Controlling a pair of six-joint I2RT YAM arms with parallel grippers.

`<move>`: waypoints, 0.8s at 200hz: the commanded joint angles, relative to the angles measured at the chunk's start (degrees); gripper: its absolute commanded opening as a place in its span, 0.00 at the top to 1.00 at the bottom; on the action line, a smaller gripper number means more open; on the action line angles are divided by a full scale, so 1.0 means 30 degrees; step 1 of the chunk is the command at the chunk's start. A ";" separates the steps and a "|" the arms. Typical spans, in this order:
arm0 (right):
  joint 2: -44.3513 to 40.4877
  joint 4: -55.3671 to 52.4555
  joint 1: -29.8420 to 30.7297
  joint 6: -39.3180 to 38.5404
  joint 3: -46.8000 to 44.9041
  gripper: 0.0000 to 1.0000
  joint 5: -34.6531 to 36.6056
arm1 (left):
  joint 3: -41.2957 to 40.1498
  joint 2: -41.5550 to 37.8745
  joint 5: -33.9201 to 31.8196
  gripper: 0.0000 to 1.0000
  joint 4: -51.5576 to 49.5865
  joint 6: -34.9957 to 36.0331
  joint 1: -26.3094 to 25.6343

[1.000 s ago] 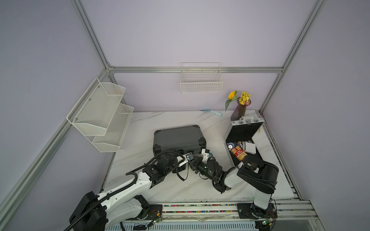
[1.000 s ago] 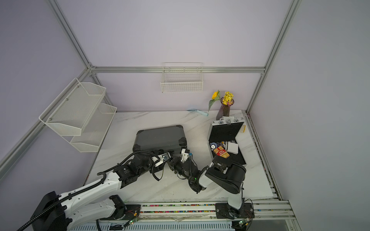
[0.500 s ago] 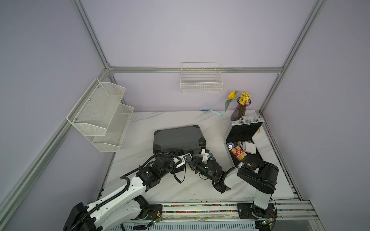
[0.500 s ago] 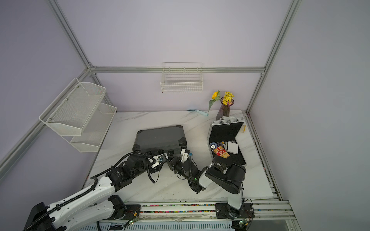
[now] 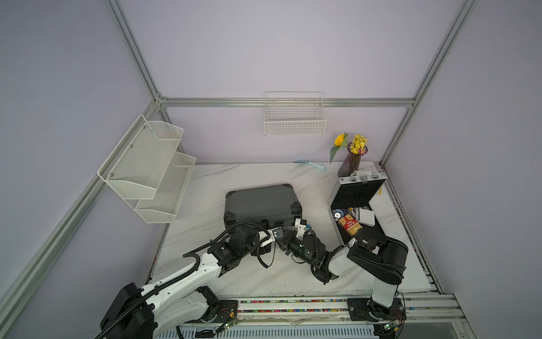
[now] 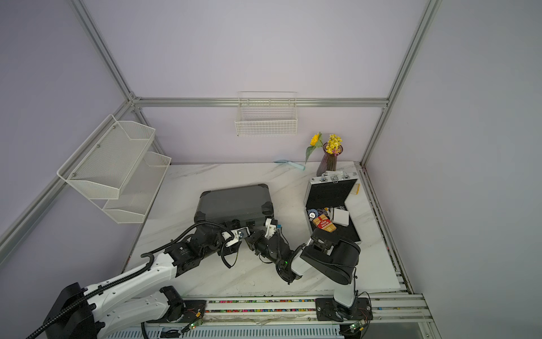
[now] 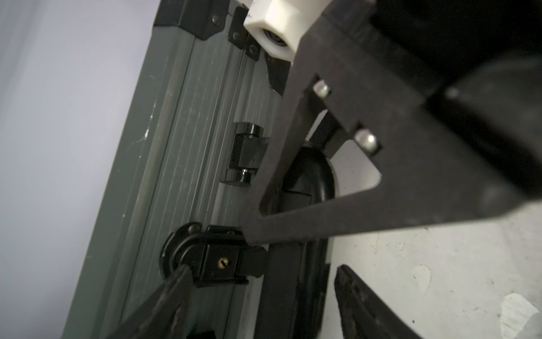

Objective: Open the poker set cases
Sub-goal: Adjust the poker set case at the center of the board.

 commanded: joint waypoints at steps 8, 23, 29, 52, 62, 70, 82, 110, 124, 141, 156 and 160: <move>-0.1392 0.6213 0.0412 -0.0064 0.1097 1.00 -0.1102 | 0.1185 0.0089 -0.0387 0.22 0.0829 0.1519 0.0100; -0.1363 0.6226 0.0425 -0.0063 0.1061 1.00 -0.1086 | 0.1232 -0.0318 -0.0172 0.23 0.0886 0.1466 0.0100; -0.1384 0.6228 0.0419 -0.0050 0.1060 1.00 -0.1083 | 0.1218 -0.0603 0.0090 0.23 0.0886 0.1476 0.0099; -0.1470 0.6228 0.0420 -0.0121 0.1041 1.00 -0.1057 | 0.1116 -0.1565 0.0797 0.23 0.1060 0.1459 0.0101; -0.1493 0.6229 0.0419 -0.0151 0.1005 1.00 -0.1056 | 0.1086 -0.1717 0.0771 0.23 0.1106 0.1497 0.0114; -0.1501 0.6227 0.0420 -0.0180 0.0972 1.00 -0.1026 | 0.1044 -0.1723 0.0647 0.23 0.1142 0.1513 0.0100; -0.1534 0.6228 0.0419 -0.0179 0.0972 1.00 -0.1026 | 0.0970 -0.1585 0.0363 0.23 0.1134 0.1656 0.0099; -0.1589 0.6228 0.0421 -0.0167 0.0972 1.00 -0.1077 | 0.0969 -0.0823 -0.0099 0.23 0.1183 0.1735 0.0100; -0.1662 0.6228 0.0427 -0.0198 0.0950 1.00 -0.1085 | 0.1026 -0.0547 -0.0188 0.23 0.1288 0.1763 0.0127; -0.1778 0.6229 0.0419 -0.0324 0.0968 1.00 -0.1147 | 0.1115 -0.0333 -0.0408 0.22 0.1604 0.1770 0.0159; -0.1770 0.6224 0.0419 -0.0286 0.0943 1.00 -0.1171 | 0.1108 -0.0246 -0.0462 0.22 0.1934 0.1753 0.0251; -0.1766 0.6228 0.0419 -0.0322 0.0943 1.00 -0.1171 | 0.1115 -0.0221 -0.0489 0.22 0.2019 0.1727 0.0273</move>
